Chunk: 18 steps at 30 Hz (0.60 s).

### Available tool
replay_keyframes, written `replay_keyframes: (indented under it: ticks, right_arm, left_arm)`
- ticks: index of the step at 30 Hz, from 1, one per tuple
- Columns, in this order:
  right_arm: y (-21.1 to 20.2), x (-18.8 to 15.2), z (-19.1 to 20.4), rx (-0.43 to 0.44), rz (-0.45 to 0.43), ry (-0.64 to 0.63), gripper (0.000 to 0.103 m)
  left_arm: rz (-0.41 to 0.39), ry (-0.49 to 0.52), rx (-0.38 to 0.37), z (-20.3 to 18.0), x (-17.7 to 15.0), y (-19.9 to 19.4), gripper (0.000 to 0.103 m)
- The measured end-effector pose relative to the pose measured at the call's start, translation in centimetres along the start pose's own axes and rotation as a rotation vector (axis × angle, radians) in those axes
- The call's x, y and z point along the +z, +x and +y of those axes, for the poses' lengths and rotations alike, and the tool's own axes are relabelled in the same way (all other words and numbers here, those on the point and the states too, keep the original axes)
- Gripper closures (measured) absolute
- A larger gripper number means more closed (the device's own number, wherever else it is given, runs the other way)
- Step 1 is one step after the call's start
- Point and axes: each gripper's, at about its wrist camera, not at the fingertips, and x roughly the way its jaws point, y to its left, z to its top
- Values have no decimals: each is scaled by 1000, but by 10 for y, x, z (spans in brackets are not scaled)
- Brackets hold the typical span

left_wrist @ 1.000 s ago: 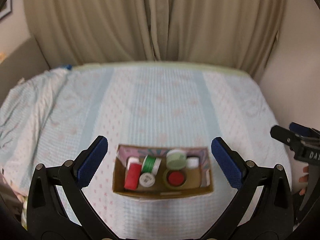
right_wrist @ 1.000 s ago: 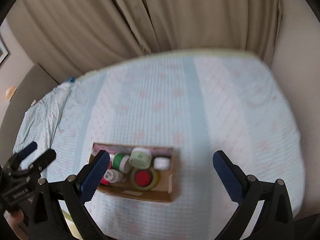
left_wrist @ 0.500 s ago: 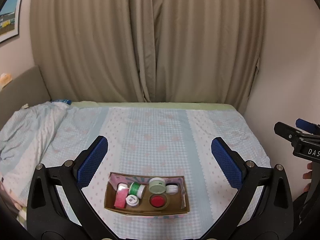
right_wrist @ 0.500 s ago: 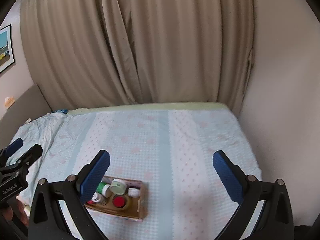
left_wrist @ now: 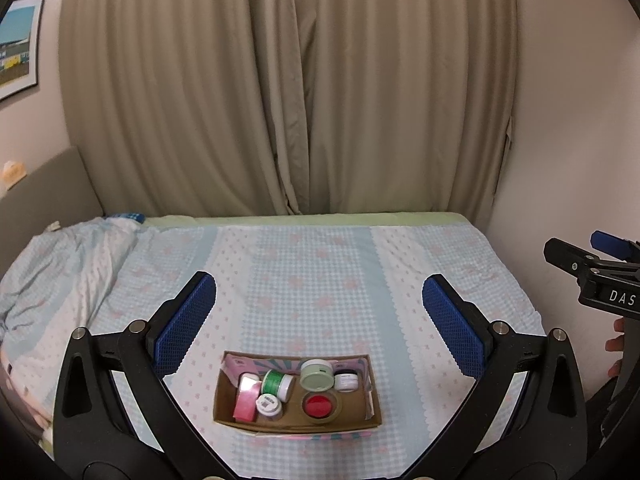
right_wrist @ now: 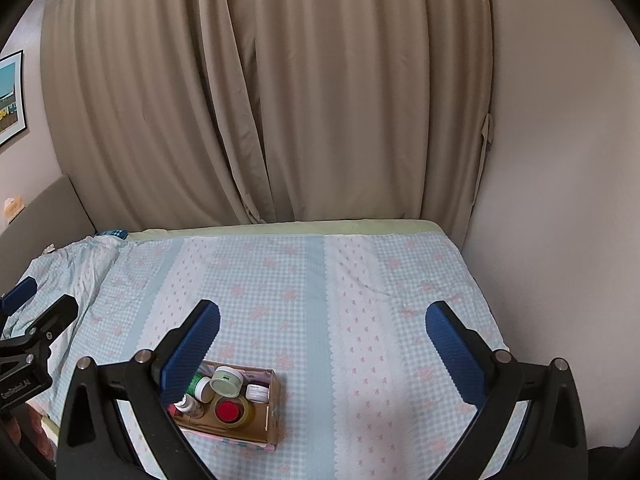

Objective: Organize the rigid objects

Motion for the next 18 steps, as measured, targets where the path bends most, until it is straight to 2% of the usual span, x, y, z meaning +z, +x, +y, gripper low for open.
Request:
replay_keyframes:
  ticks: [18]
  right_arm:
    - [-4,2,4,-5,-5,-7,0]
  left_arm:
    - [-11,-18,-1,1,2,-12,0]
